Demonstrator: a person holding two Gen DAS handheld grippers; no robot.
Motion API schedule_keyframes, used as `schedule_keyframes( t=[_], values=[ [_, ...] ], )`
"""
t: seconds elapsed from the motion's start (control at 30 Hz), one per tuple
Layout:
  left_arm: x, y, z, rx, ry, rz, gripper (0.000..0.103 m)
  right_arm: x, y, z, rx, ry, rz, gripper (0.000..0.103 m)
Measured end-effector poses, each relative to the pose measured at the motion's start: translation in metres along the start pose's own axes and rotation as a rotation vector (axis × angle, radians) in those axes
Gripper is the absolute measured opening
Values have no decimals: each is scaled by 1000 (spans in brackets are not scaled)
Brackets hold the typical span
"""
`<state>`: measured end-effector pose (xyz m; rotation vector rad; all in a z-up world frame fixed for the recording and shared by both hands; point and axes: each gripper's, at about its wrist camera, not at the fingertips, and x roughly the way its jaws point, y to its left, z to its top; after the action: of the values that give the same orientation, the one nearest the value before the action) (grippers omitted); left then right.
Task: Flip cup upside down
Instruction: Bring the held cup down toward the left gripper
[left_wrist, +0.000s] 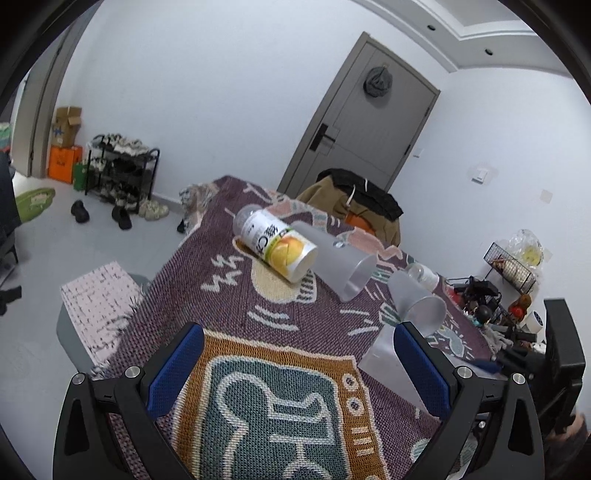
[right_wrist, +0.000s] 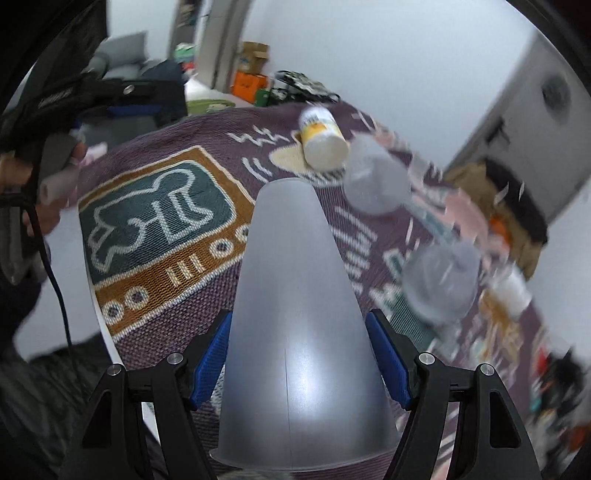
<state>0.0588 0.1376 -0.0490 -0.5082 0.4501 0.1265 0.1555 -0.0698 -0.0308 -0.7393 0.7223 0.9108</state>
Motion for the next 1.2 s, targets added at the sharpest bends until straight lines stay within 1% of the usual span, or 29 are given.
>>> schedule_keyframes(
  t=[0.13, 0.23, 0.27, 0.37, 0.4, 0.5, 0.57, 0.63, 0.77, 0.87, 0.9, 1.07, 1.2],
  values=[
    [13, -4, -4, -4, 56, 5, 103, 2, -9, -11, 154, 5, 63, 73],
    [21, -14, -5, 18, 95, 4, 103, 5, -14, -16, 201, -13, 43, 74],
    [23, -18, -4, 26, 107, 2, 103, 8, -16, -18, 219, -7, 33, 74],
    [30, -27, -2, 36, 141, -6, 103, 12, -31, -23, 316, 4, 72, 76],
    [32, -30, -1, 38, 149, -5, 103, 11, -33, -23, 333, 6, 84, 77],
    [38, -42, 2, 55, 171, -4, 103, -1, -40, -28, 406, -14, 117, 92],
    [42, -49, 3, 65, 185, -12, 103, -14, -42, -31, 457, -46, 152, 93],
    [45, -55, 5, 68, 198, -16, 103, -25, -44, -33, 491, -74, 163, 93],
    [51, -65, 8, 53, 227, -32, 103, -44, -49, -42, 568, -108, 106, 93],
    [55, -74, 11, 60, 248, -34, 102, -53, -50, -56, 645, -127, 63, 93],
    [56, -78, 11, 67, 255, -38, 102, -55, -50, -58, 651, -131, 56, 93],
    [66, -93, 10, 71, 299, -44, 103, -77, -46, -79, 657, -190, -73, 93],
    [76, -102, 9, 63, 343, -42, 102, -86, -52, -100, 680, -219, -136, 93]
  ],
)
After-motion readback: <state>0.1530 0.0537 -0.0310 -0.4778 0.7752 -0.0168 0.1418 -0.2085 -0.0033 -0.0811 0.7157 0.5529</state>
